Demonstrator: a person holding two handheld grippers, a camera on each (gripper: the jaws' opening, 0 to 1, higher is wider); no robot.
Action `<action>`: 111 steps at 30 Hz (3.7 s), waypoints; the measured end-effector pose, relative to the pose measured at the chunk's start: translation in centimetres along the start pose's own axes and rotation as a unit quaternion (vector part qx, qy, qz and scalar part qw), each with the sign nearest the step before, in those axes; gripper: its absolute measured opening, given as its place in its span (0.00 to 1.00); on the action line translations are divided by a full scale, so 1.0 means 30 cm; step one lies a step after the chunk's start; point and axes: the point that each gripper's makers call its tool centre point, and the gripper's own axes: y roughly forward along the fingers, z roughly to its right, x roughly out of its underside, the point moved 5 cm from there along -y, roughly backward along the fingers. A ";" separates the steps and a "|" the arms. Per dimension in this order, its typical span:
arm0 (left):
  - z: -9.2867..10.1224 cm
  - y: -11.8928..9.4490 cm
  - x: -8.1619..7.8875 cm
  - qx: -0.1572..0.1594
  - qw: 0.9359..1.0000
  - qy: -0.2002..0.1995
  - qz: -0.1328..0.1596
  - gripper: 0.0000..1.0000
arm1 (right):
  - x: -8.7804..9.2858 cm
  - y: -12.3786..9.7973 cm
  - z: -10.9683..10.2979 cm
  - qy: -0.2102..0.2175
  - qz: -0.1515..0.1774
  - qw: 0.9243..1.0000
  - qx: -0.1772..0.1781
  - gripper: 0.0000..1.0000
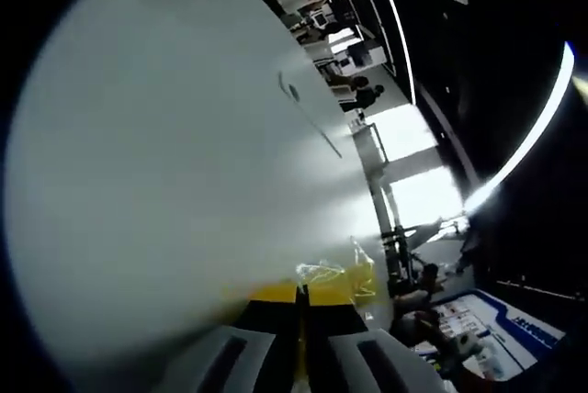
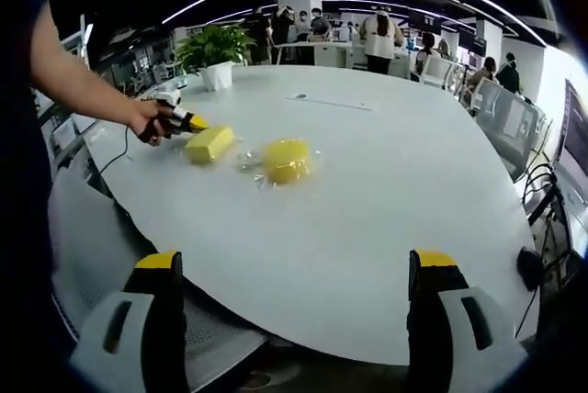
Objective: Compare the silicone blocks by pressing each to a similar depth, holding the contact briefly, and releasing to observe deformation and rebound differences across the visible hardness samples.
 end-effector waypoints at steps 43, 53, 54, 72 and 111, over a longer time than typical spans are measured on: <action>0.363 -0.146 -0.079 0.060 0.970 0.223 0.074 0.00 | -0.031 -0.011 -0.062 -0.020 0.026 0.999 -0.011 0.96; 0.515 -0.230 -0.135 0.086 0.951 0.276 0.107 0.00 | -0.080 -0.023 -0.085 -0.036 0.045 0.998 -0.017 0.96; 0.543 -0.242 -0.139 0.090 0.947 0.286 0.112 0.00 | -0.083 -0.024 -0.086 -0.035 0.046 0.998 -0.017 0.96; 0.825 -0.370 -0.138 0.130 0.902 0.387 0.142 0.00 | -0.139 -0.041 -0.124 -0.032 0.084 0.995 -0.037 0.96; 1.089 -0.488 -0.064 0.228 0.853 0.437 0.171 0.00 | -0.413 -0.142 -0.089 -0.011 0.184 0.981 -0.068 0.97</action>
